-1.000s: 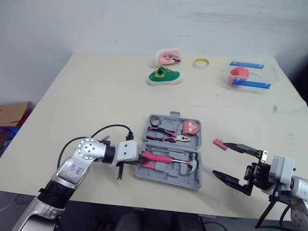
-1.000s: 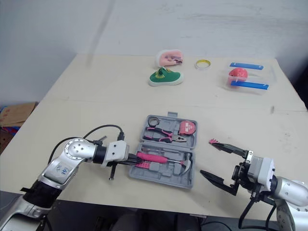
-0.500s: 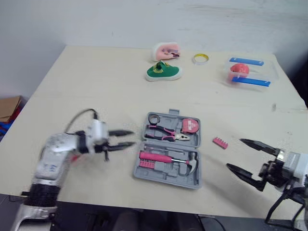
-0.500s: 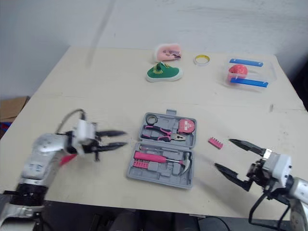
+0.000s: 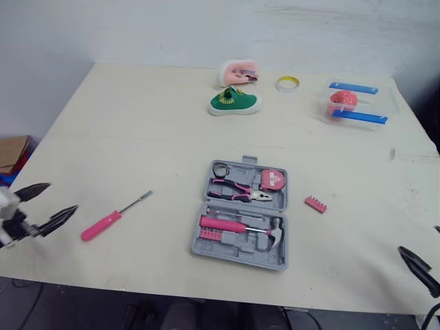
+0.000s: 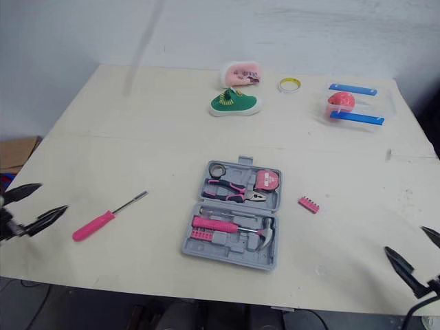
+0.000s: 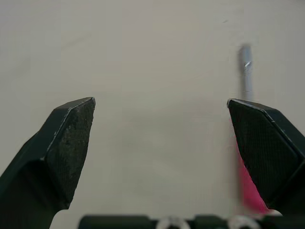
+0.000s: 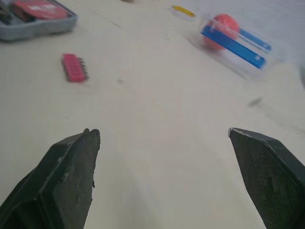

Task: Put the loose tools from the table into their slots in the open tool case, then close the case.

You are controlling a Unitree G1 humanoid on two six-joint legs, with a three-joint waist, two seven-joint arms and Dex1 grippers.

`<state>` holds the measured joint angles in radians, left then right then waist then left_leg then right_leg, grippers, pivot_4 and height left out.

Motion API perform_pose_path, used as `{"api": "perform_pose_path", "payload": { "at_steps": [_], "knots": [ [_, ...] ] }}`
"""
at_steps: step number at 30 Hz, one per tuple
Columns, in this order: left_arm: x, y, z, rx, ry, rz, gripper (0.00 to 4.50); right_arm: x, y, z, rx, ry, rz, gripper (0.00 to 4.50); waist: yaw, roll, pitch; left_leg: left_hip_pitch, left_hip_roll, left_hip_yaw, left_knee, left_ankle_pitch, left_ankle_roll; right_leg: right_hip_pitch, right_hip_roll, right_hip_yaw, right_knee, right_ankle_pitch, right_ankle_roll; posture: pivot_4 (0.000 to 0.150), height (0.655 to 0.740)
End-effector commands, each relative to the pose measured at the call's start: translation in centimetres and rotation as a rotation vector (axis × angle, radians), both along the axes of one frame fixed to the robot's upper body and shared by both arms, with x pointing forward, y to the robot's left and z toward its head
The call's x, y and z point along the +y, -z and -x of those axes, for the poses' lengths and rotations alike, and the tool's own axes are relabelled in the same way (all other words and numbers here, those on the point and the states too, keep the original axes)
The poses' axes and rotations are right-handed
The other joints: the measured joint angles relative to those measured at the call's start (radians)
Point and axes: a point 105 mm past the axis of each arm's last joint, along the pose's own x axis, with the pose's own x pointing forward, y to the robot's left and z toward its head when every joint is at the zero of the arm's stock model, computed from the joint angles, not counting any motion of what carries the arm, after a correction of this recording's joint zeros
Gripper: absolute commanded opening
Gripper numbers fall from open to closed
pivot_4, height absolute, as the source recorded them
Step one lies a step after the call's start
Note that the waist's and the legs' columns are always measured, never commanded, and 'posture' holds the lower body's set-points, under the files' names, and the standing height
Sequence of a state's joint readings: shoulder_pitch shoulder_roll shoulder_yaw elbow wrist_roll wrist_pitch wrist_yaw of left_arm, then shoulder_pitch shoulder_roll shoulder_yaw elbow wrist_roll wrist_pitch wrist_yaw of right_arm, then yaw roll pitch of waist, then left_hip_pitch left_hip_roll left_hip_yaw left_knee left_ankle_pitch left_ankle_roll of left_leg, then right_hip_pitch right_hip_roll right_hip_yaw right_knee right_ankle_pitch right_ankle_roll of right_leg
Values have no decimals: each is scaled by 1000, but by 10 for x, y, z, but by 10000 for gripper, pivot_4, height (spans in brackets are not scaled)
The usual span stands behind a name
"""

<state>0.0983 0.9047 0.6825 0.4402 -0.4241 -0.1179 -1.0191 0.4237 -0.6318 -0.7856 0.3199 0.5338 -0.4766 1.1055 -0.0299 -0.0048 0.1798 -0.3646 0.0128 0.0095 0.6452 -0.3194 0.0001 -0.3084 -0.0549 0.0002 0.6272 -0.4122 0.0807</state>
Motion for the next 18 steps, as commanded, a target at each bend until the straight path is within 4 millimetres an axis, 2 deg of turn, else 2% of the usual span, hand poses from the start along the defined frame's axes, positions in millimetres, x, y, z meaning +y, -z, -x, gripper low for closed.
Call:
{"api": "perform_pose_path", "payload": {
  "at_steps": [1,4,6,9,12,14,16,18],
  "knots": [
    [24,-5,12,-50,-126,0,44887,-18,0,15,0,79,39,45000,0,0,0,0,0,0,0,0,0,0,0,0,0,0,0,1500,7400],
    [33,-6,15,-83,-191,1,44887,-24,4,20,6,116,32,45000,0,0,0,0,0,0,-1,0,0,0,-1,-1,0,0,-1,1500,7400],
    [32,-6,16,-91,-199,4,44887,-25,6,21,5,125,19,45000,-1,0,0,0,0,0,-1,-1,-1,0,-1,-1,0,0,-1,1500,7400],
    [10,-14,4,-121,-117,9,44887,-15,7,11,-5,74,0,45000,-2,1,0,0,-1,0,-1,-1,-1,0,-2,-1,0,0,-1,1500,7400],
    [-13,-24,-11,-143,-17,-1,44887,-2,1,-8,-18,8,-16,45000,-2,1,0,0,-1,0,-1,-1,-1,0,-2,-1,1,0,-1,1500,7400],
    [-20,-26,-14,-145,12,-9,44887,1,0,-14,-13,-3,-20,45000,-2,1,0,0,-1,0,-1,0,-1,0,-2,-1,1,0,-1,1500,7400],
    [-36,-33,-23,-175,76,-41,44887,8,-9,-29,-28,-34,-47,45000,-3,2,-1,0,-1,0,0,0,-1,0,-1,-1,1,0,0,1500,7400],
    [-60,-42,-34,-205,166,-29,44887,24,-22,-47,-47,-110,-44,45000,-2,3,0,-1,-1,1,-1,-1,-1,-1,-1,-1,0,0,0,1500,7400]
  ]
}}
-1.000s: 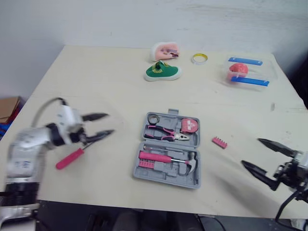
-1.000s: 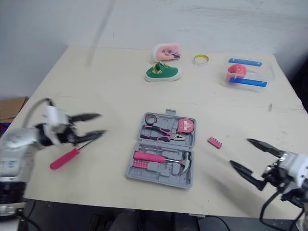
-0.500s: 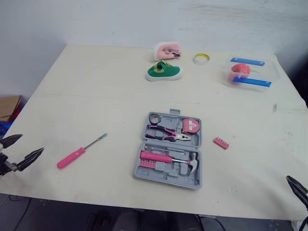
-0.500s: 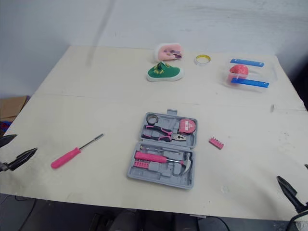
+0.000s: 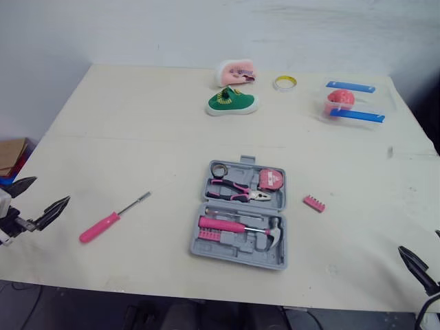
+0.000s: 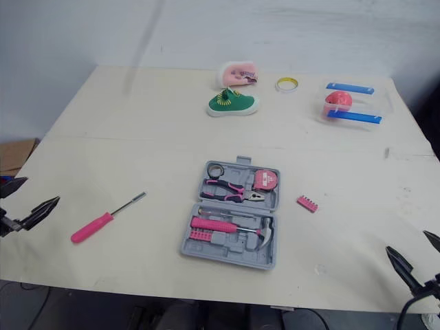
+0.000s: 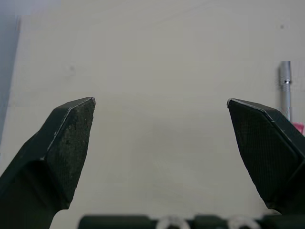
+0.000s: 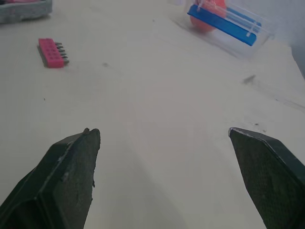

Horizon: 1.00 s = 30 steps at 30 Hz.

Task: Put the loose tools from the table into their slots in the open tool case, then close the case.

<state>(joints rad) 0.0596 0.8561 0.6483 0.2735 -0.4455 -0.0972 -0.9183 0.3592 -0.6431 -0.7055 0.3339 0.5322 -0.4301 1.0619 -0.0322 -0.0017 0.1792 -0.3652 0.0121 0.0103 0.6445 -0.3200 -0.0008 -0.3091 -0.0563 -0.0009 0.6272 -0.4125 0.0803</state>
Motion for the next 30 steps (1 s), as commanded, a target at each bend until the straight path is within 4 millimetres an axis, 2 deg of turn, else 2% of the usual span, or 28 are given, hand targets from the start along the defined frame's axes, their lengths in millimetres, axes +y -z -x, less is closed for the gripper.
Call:
{"api": "perform_pose_path", "payload": {
  "at_steps": [1,4,7,10,14,17,22,25,30],
  "knots": [
    [-41,-22,-16,-75,157,-20,44887,22,-34,-31,-65,-113,18,45000,1,1,0,0,0,0,0,0,0,0,0,0,0,0,0,1500,7400],
    [-75,-28,-24,-73,292,1,44887,37,-38,-55,9,-146,25,45000,-1,0,0,-1,0,0,2,0,0,0,0,0,1,0,1,1500,7400],
    [-108,-38,-24,-51,447,35,44887,67,-40,-66,56,-298,24,45000,3,0,1,-1,0,0,3,2,-3,-1,1,0,2,0,1,1500,7400],
    [-144,-35,-14,39,643,51,44887,83,-40,-76,100,-388,0,45000,4,0,1,-3,0,-1,3,4,-5,-1,2,-1,2,0,1,1500,7400],
    [-179,-39,1,104,833,83,44887,92,-31,-81,187,-461,-12,45000,5,-1,1,-5,0,-1,5,5,-4,0,2,-1,2,2,3,1500,7400],
    [-195,-35,8,147,919,54,44887,97,-23,-83,260,-484,-40,45000,4,-1,1,-5,0,-1,5,5,-4,0,2,0,1,2,3,1500,7400],
    [-230,-34,18,153,1075,26,44887,96,1,-99,350,-403,-23,45000,5,-1,1,-4,0,-1,6,5,-4,0,3,0,0,2,3,1500,7400],
    [-238,-33,22,160,1120,33,44887,97,6,-106,339,-405,-8,45000,5,-1,1,-4,0,-1,6,5,-4,0,3,0,0,2,3,1500,7400],
    [-240,-25,27,210,1148,21,44887,98,14,-118,347,-405,-21,45000,1,-1,2,-4,2,0,6,6,-5,0,7,2,1,2,3,1500,7400]
  ]
}}
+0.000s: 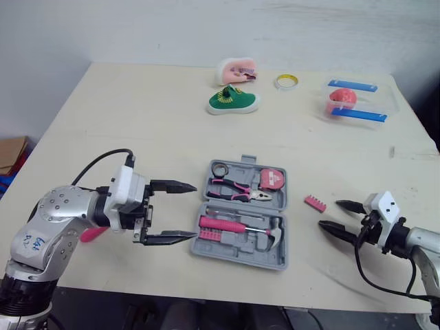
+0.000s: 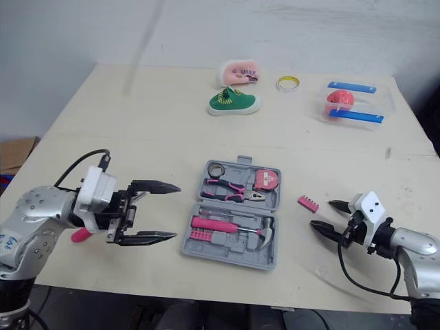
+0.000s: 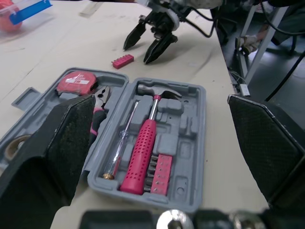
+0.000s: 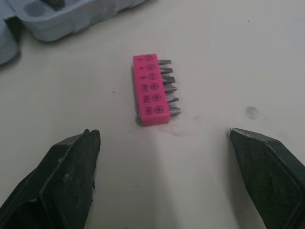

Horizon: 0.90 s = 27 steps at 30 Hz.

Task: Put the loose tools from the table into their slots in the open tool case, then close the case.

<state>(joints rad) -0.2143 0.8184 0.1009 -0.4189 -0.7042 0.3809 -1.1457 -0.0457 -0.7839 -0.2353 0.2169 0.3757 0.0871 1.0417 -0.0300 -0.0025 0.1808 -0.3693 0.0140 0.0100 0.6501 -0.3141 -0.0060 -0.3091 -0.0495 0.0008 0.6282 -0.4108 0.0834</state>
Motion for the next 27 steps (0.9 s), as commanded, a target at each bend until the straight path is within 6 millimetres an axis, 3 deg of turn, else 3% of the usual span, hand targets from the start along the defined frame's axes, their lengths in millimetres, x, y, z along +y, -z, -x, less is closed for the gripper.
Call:
{"api": "perform_pose_path", "payload": {
  "at_steps": [1,18,22,27],
  "knots": [
    [-3,2,9,9,47,-24,44887,2,3,-9,-3,-7,1,45000,-1,0,0,0,0,0,0,0,0,0,1,1,0,0,0,1500,7400],
    [2,5,13,13,28,-34,44887,22,13,-23,35,-46,-15,45000,-7,-1,0,2,1,0,1,1,-1,0,1,2,0,0,0,1500,7400],
    [3,6,14,15,28,-37,45000,22,17,-18,36,-54,-8,32631,-7,-1,0,2,1,0,1,1,-1,0,1,2,0,0,0,1500,7400],
    [2,7,14,14,32,-36,45000,23,16,-13,28,-66,-27,9042,0,-2,0,1,1,0,1,1,-1,0,1,2,0,0,0,1500,7400]
  ]
}}
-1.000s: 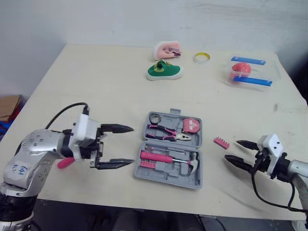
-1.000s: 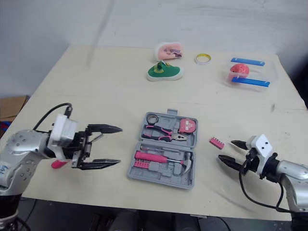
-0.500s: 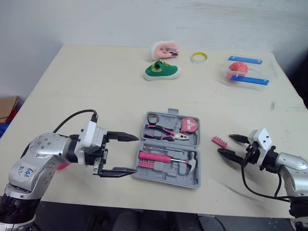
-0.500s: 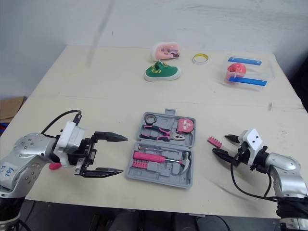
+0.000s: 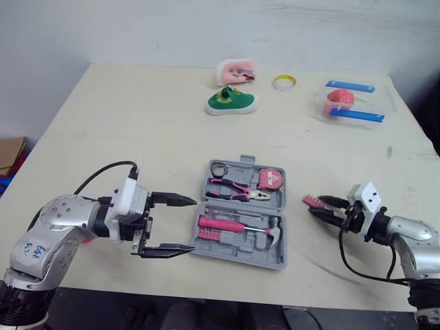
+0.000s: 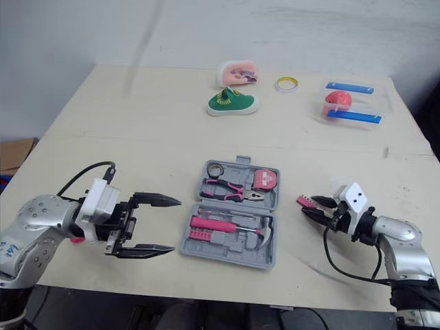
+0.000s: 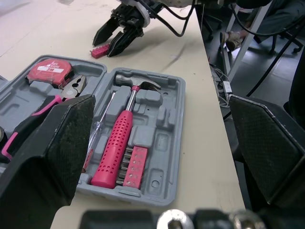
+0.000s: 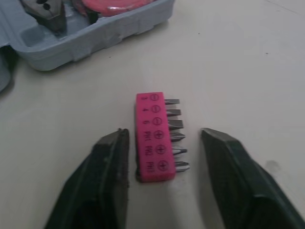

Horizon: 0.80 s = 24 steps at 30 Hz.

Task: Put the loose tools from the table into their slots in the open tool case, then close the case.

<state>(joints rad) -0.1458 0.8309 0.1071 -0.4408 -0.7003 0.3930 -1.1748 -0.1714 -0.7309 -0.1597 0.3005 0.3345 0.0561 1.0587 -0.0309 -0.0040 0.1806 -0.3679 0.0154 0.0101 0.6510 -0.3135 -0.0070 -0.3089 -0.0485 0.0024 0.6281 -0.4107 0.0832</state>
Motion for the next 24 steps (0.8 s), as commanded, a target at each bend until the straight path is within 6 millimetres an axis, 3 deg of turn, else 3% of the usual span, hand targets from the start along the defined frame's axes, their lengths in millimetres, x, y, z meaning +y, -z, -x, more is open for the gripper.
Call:
{"api": "perform_pose_path", "payload": {
  "at_steps": [1,5,8,11,15,18,21,24],
  "knots": [
    [-1,-6,4,-46,20,-6,45000,1,13,8,41,-7,-3,7908,1,-1,0,0,0,0,0,0,0,0,0,0,0,0,0,1500,7400],
    [-2,-5,4,-48,34,-4,45000,-3,5,5,2,10,-8,7920,2,-1,0,0,0,0,0,0,0,1,0,0,0,0,0,1500,7400],
    [-2,-4,3,-59,49,-6,45000,-6,-12,4,-65,10,-21,7920,1,-1,0,0,0,0,0,0,0,1,0,0,0,0,0,1500,7400],
    [-4,-11,-3,-146,57,32,45000,-2,-44,8,-148,-26,7,7920,2,-1,0,0,0,0,0,0,0,1,0,0,0,0,0,1500,7400],
    [-6,-8,0,-118,122,17,45000,20,-75,22,-191,-138,44,7920,6,6,3,-2,-1,-1,1,0,0,0,-1,-1,0,0,0,1500,7400],
    [-7,-8,-2,-92,138,18,45000,47,-93,37,-145,-234,19,7920,2,6,4,-2,0,-1,-1,0,0,0,1,-1,0,0,0,1500,7400],
    [-6,-6,-3,-95,148,7,45000,61,-98,45,-90,-273,19,7920,4,6,4,-2,0,-1,-1,0,0,0,1,-1,0,0,0,1500,7400],
    [-5,-2,-2,-76,170,-12,45000,83,-91,55,73,-277,82,7920,4,5,4,-2,0,-1,-1,0,0,0,0,-1,0,0,0,1500,7400]
  ]
}}
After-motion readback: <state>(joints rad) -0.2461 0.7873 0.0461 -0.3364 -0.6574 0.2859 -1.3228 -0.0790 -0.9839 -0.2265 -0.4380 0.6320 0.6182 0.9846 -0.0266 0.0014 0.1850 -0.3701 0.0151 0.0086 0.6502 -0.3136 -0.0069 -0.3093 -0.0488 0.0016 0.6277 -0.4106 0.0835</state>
